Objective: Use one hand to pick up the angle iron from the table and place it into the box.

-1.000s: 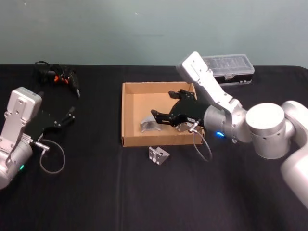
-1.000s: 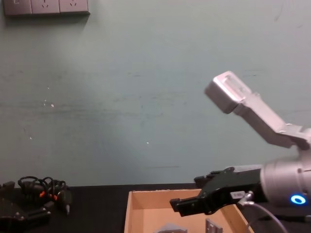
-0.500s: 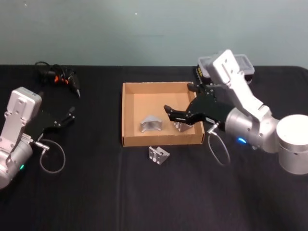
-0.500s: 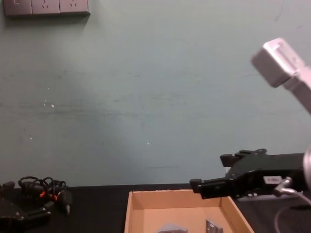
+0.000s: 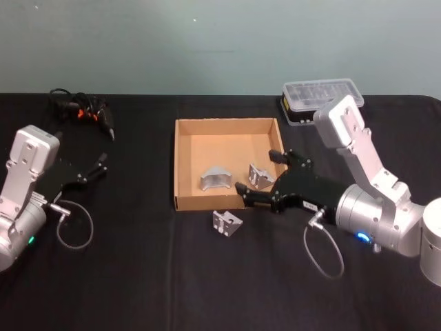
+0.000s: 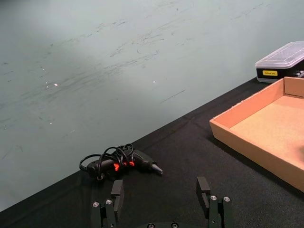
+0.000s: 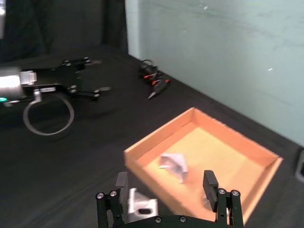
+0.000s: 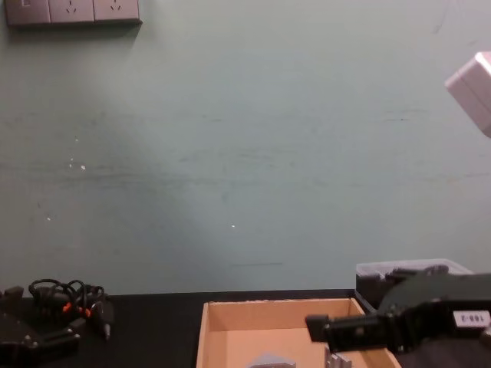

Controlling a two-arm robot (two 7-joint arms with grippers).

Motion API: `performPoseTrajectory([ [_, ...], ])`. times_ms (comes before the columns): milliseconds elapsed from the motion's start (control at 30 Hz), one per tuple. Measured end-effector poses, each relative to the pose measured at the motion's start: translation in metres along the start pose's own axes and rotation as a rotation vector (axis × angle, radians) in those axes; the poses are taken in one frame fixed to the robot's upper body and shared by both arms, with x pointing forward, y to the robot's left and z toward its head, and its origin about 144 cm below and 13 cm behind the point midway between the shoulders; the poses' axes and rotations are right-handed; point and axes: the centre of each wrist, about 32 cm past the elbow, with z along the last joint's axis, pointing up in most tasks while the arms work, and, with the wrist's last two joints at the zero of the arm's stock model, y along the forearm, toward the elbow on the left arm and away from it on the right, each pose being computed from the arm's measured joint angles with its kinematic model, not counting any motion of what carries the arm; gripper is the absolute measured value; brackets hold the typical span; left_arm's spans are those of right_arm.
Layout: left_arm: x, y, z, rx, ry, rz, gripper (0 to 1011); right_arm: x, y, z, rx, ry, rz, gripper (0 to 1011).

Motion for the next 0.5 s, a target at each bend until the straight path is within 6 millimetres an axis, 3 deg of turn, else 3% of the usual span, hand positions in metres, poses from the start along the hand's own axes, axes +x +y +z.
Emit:
performPoseTrajectory([
  [500,0.000,0.000,0.000,0.000,0.000,0.000,1000,-0.019,0.007,-0.006,-0.094,0.015,0.101,1003],
])
